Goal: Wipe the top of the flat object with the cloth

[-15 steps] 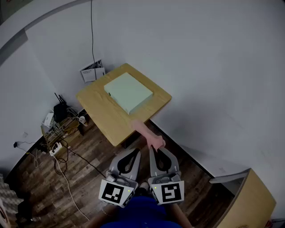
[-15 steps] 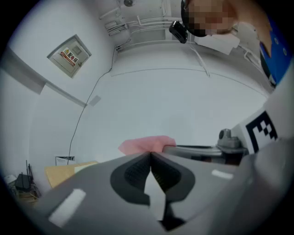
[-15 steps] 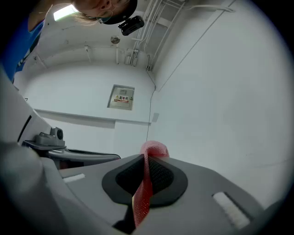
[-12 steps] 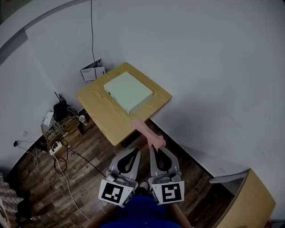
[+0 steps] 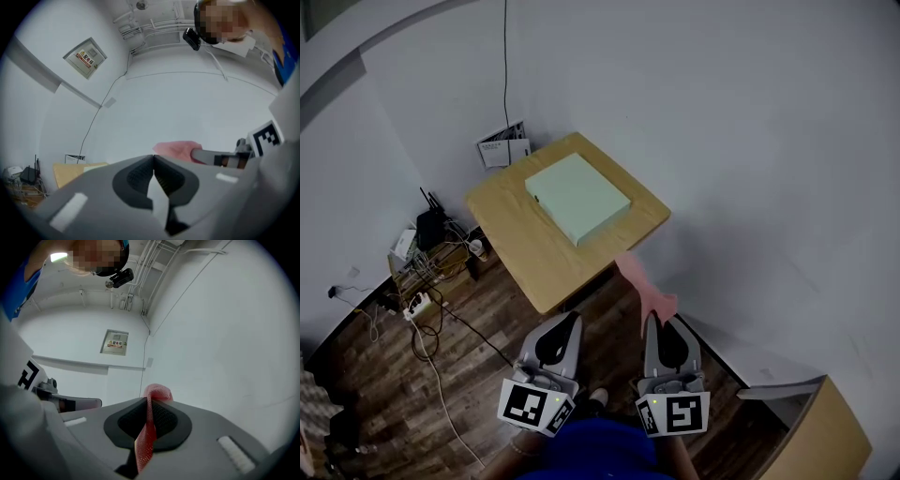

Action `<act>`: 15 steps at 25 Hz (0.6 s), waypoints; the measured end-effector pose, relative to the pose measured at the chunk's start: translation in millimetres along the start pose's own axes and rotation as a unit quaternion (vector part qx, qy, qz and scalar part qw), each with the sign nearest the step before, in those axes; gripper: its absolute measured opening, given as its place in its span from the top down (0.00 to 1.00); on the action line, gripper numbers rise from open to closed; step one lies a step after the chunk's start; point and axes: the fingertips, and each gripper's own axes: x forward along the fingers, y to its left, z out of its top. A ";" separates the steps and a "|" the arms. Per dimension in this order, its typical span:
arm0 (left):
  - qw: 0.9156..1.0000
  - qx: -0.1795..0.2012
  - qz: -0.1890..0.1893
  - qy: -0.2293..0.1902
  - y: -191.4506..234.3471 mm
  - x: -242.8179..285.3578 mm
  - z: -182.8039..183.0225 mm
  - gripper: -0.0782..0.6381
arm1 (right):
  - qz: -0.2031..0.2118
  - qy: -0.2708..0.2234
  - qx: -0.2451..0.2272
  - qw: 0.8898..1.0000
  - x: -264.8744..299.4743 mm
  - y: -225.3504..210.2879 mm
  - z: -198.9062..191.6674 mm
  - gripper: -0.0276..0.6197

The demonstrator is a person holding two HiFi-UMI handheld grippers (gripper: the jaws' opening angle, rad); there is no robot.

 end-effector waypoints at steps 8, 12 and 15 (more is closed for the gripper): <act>1.000 0.000 -0.004 -0.006 60.3 71.6 -2.5 0.89 | -0.023 -0.005 -0.012 1.000 78.9 -19.9 -7.7 0.93; 1.000 -0.006 -0.019 -0.002 90.1 124.6 -2.0 0.89 | -0.024 -0.005 -0.016 1.000 133.1 -26.2 -9.5 0.93; 1.000 -0.010 -0.029 0.007 111.0 155.4 -0.1 0.89 | -0.027 -0.003 -0.017 0.999 171.2 -27.7 -7.9 0.93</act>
